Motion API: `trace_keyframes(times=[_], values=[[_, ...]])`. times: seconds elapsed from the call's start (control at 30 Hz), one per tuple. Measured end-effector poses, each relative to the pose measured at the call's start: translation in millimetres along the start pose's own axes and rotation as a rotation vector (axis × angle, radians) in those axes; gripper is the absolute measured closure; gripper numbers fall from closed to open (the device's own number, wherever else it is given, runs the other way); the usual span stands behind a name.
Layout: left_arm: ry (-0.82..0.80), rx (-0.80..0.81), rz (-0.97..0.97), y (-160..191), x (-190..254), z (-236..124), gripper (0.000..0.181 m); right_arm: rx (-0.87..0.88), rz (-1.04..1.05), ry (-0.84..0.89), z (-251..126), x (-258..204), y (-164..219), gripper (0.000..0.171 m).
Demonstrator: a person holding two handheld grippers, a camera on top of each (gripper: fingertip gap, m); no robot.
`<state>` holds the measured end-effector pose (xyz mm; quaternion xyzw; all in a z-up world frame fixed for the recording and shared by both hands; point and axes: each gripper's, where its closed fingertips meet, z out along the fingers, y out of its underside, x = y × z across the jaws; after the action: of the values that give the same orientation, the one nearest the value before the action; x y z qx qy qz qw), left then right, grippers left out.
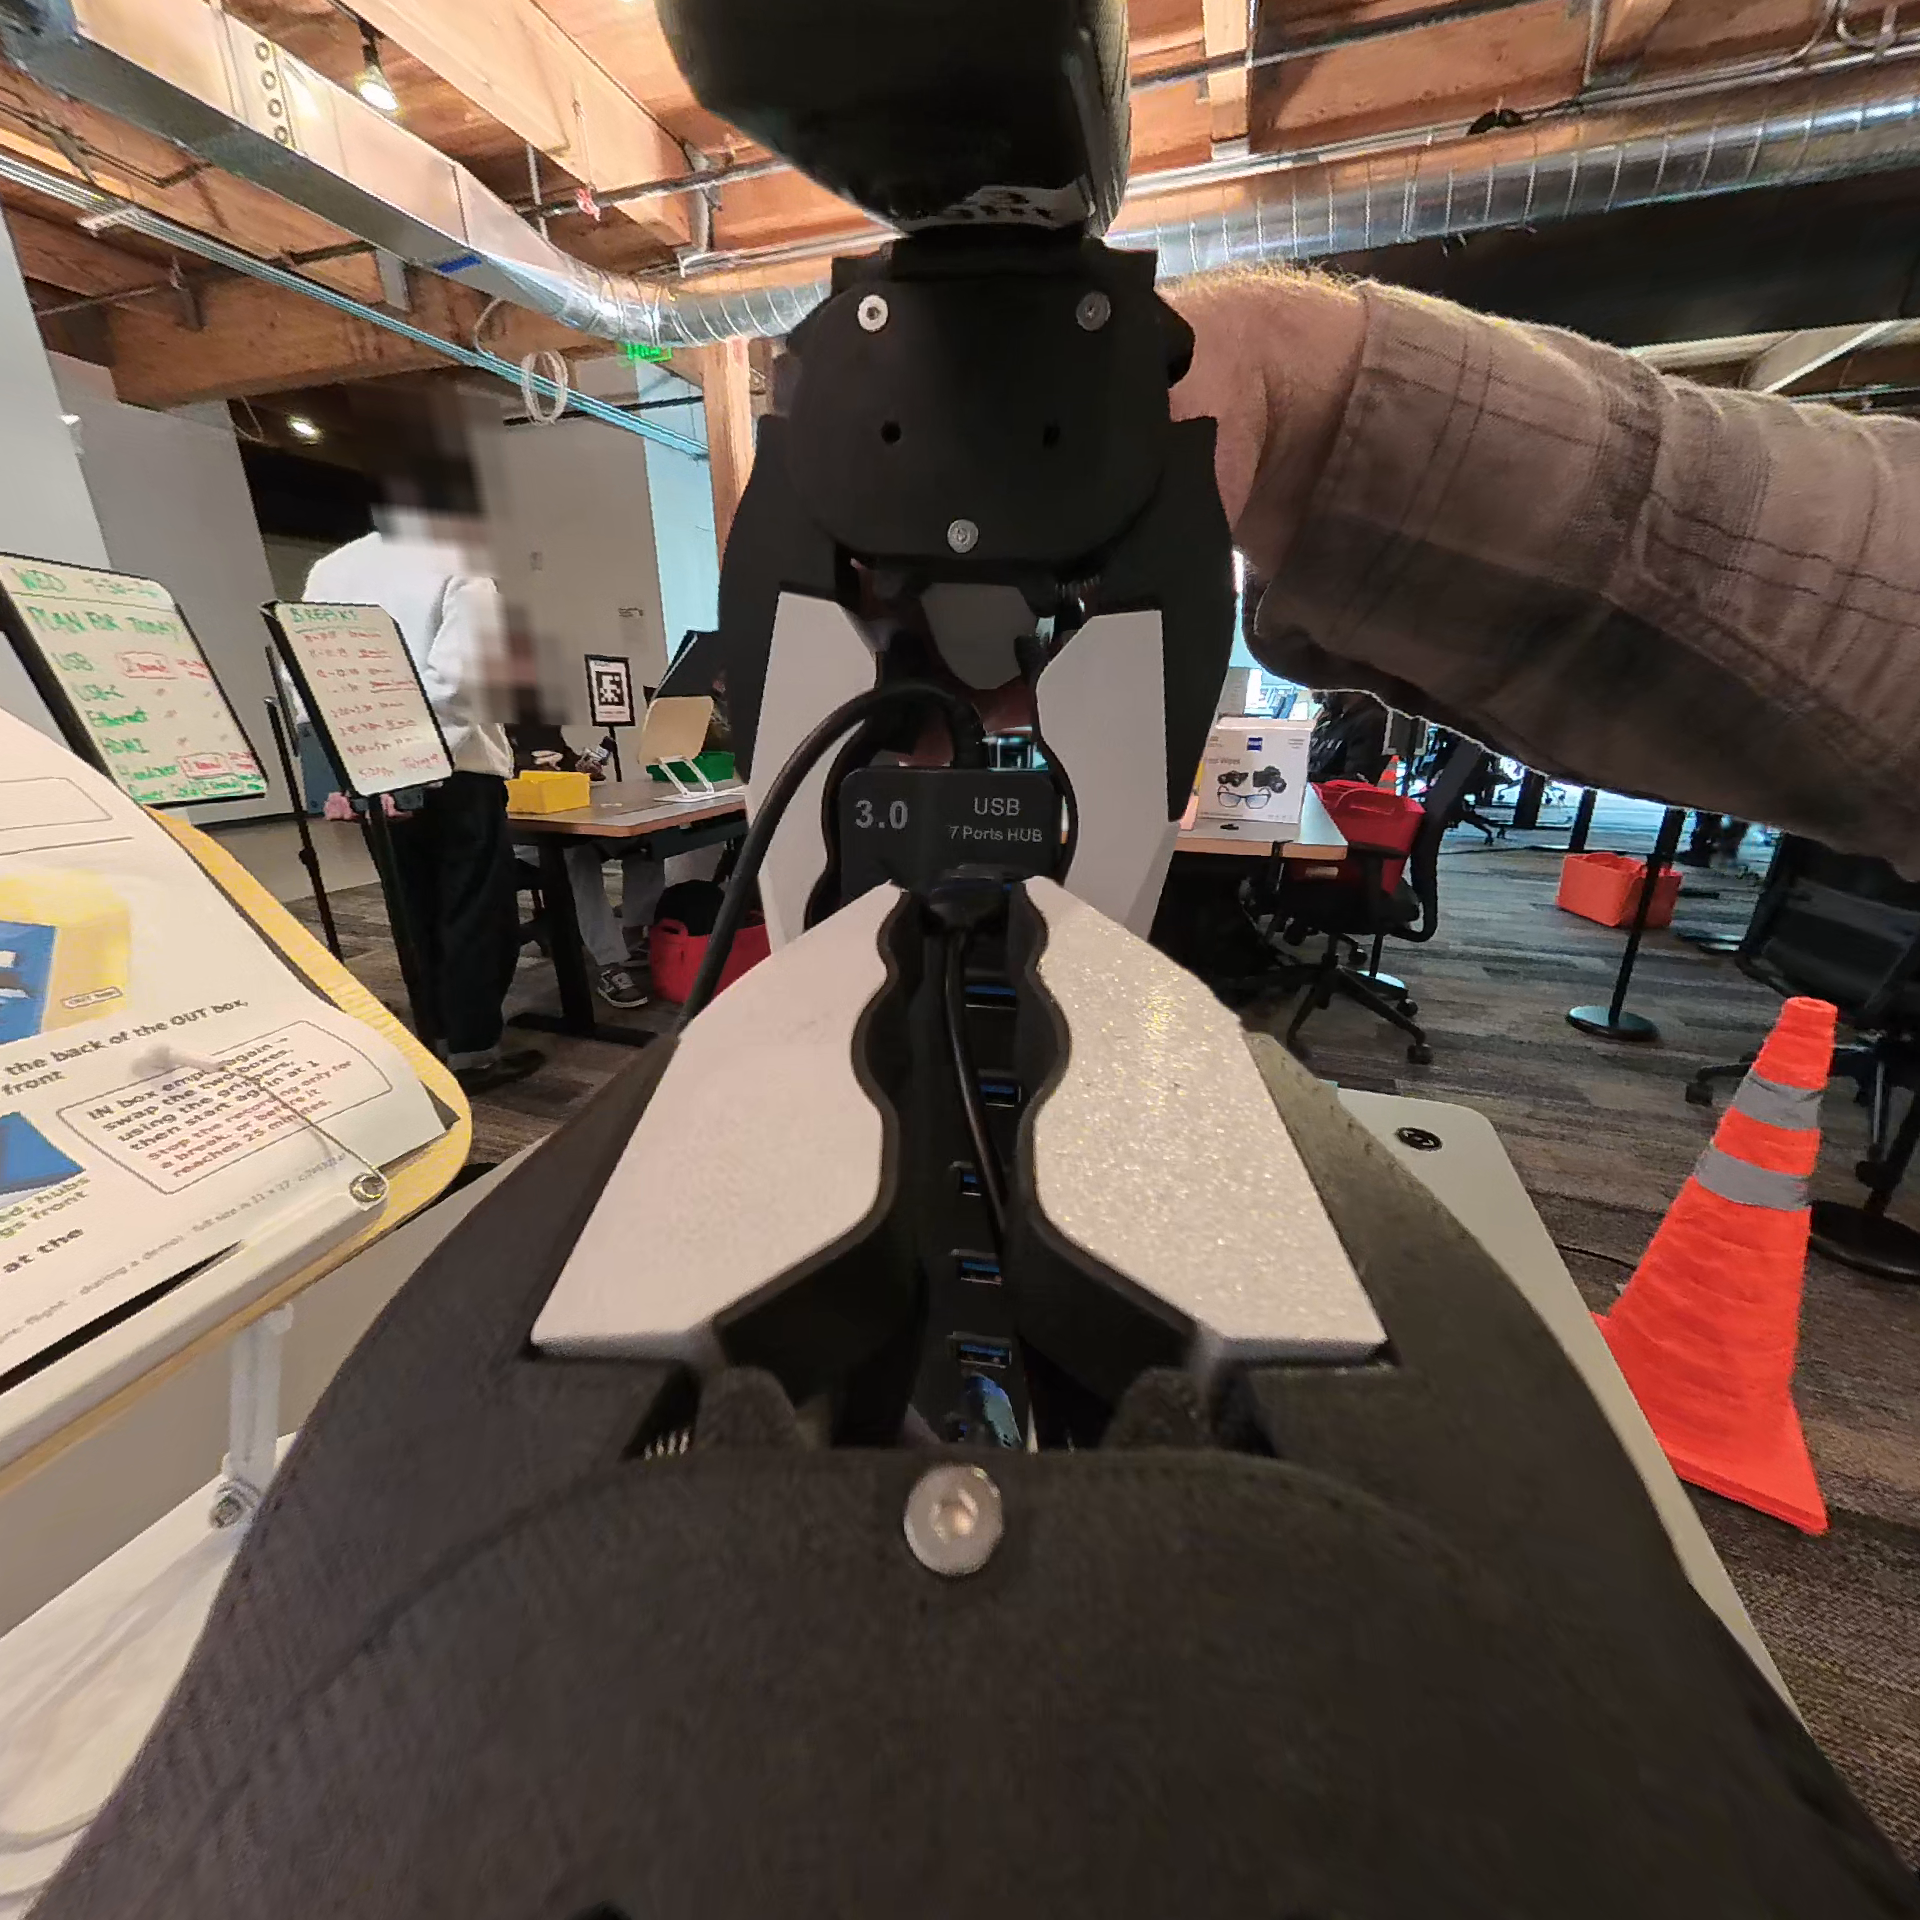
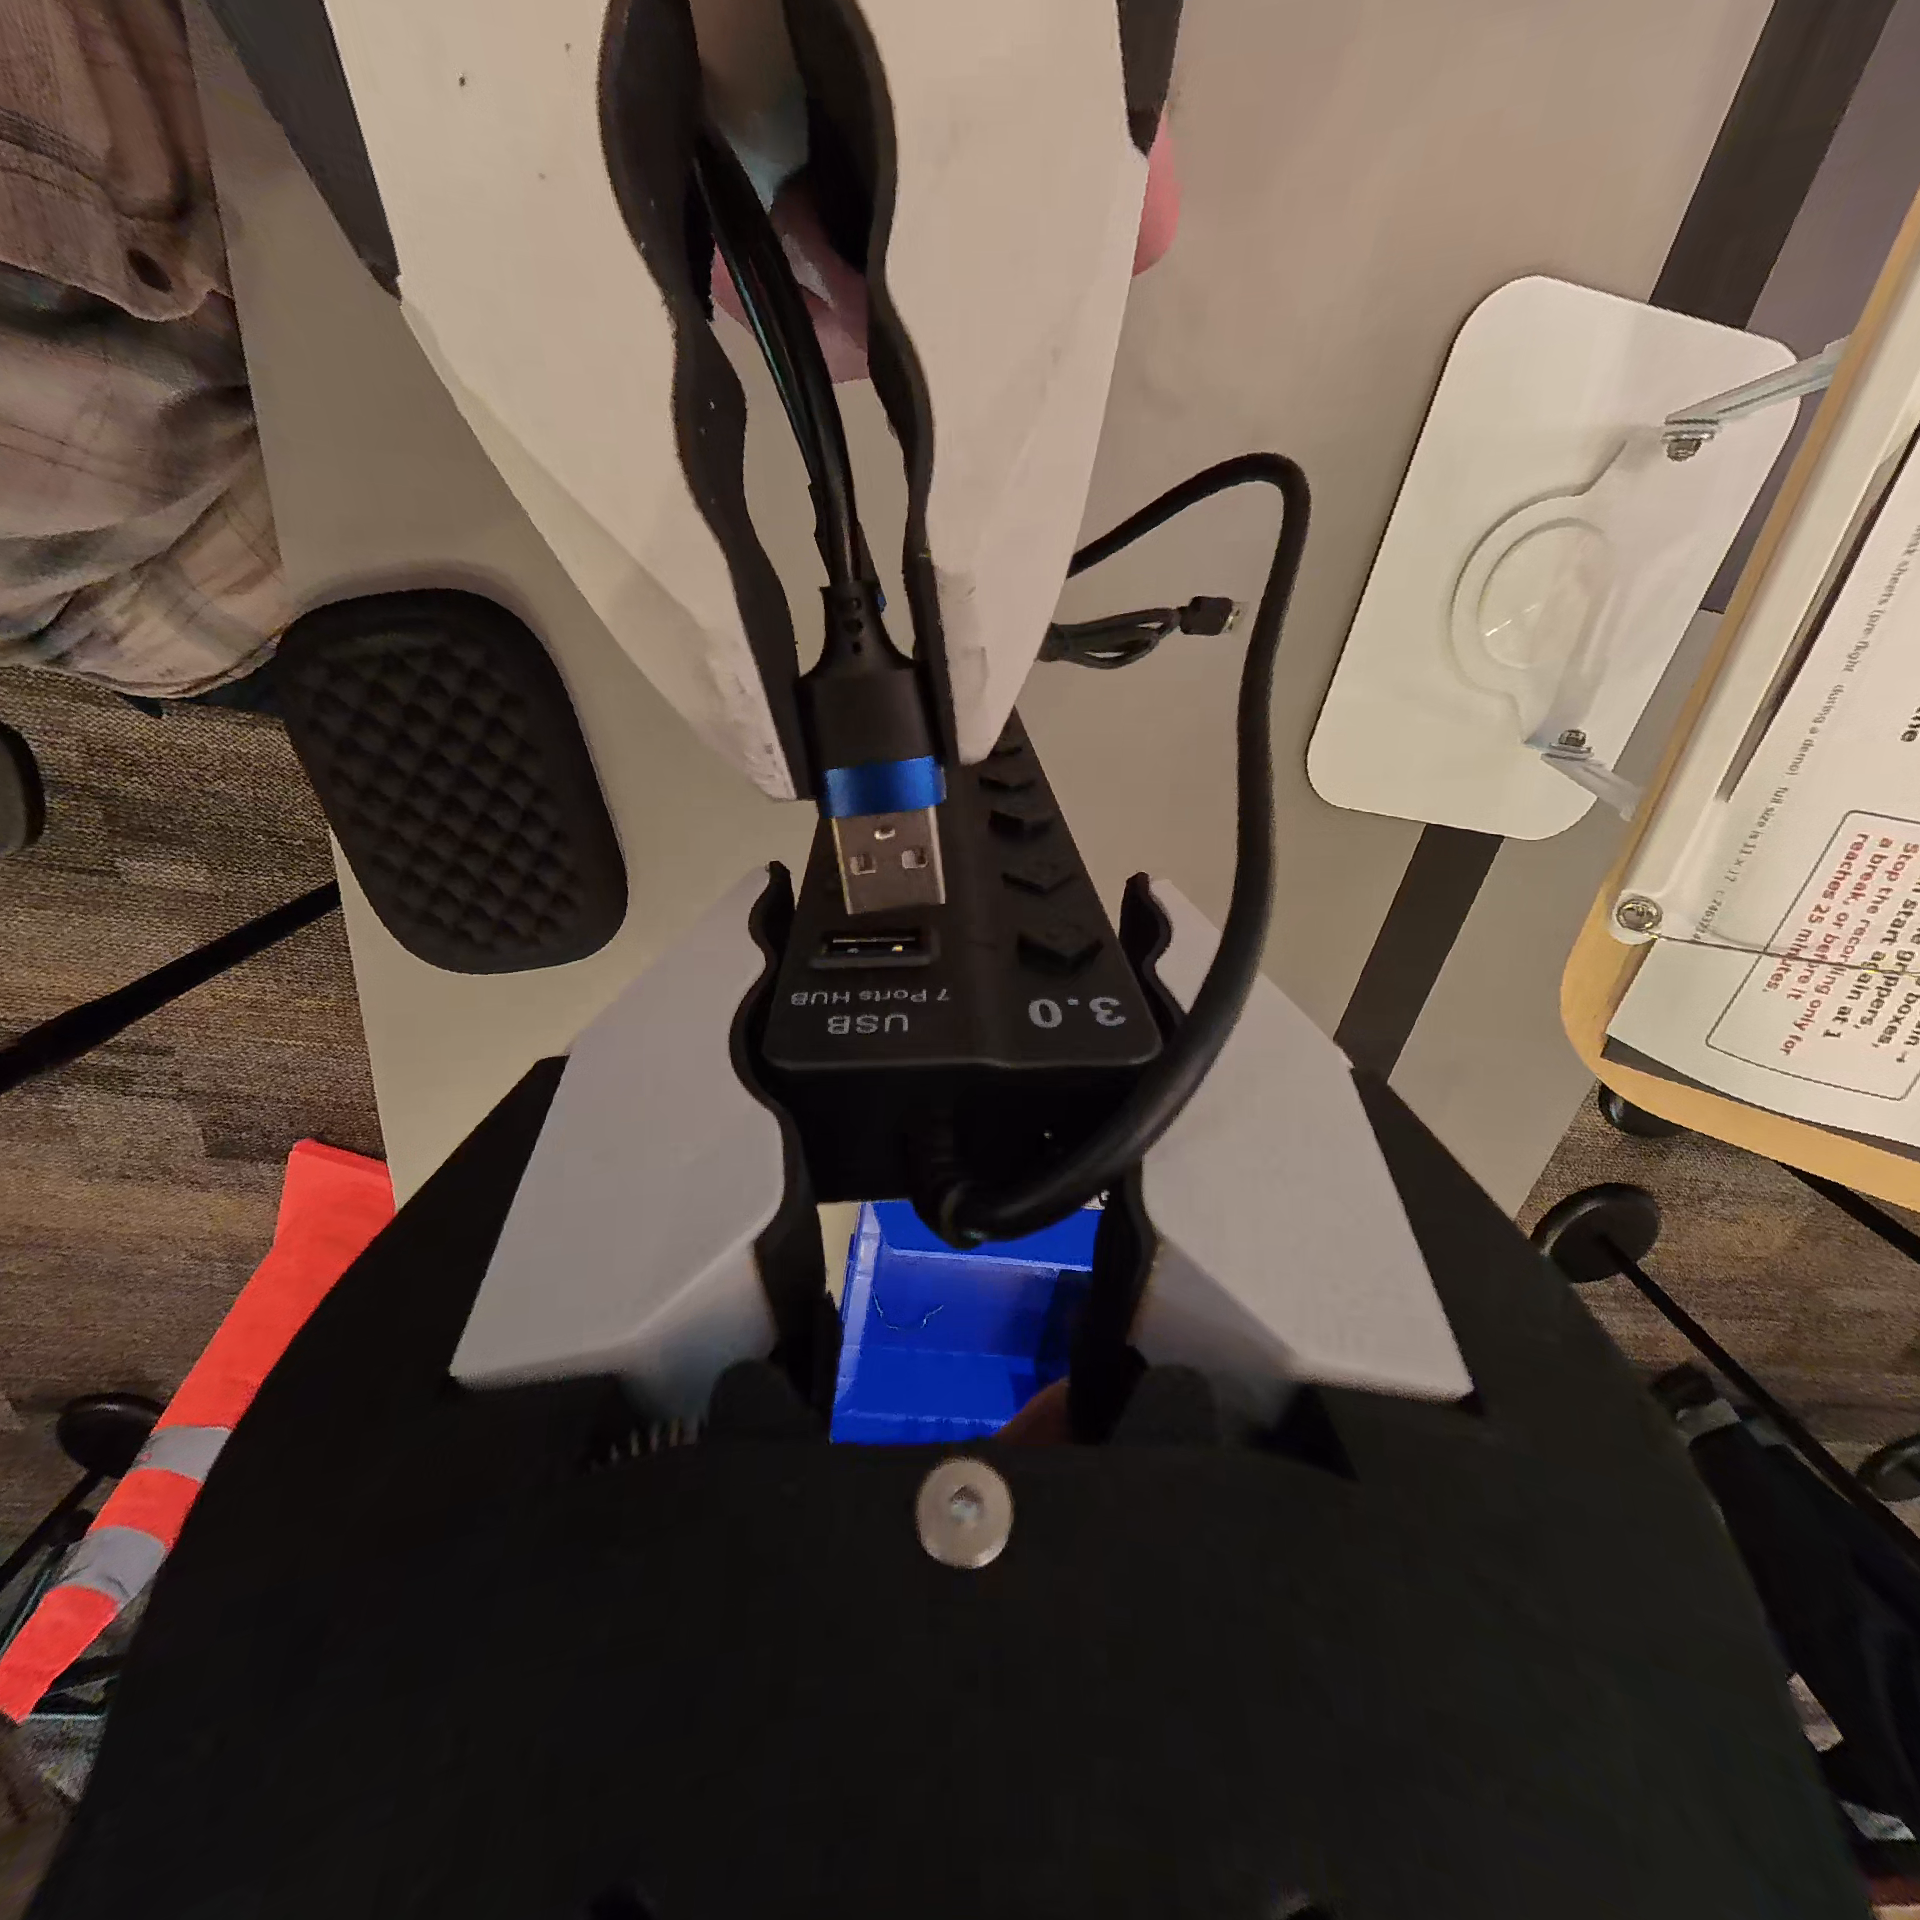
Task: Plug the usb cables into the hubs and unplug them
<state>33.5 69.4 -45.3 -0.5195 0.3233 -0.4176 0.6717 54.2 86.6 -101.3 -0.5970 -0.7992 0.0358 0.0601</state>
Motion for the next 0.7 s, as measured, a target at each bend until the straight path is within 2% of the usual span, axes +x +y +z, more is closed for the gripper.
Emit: trace_keyframes(times=[0.7], values=[[-0.004, -0.015, -0.016, 7.1, 3.8, 4.7, 0.165, 0.006, 0.008, 0.007, 3.7, 2.0, -0.2, 0.110]])
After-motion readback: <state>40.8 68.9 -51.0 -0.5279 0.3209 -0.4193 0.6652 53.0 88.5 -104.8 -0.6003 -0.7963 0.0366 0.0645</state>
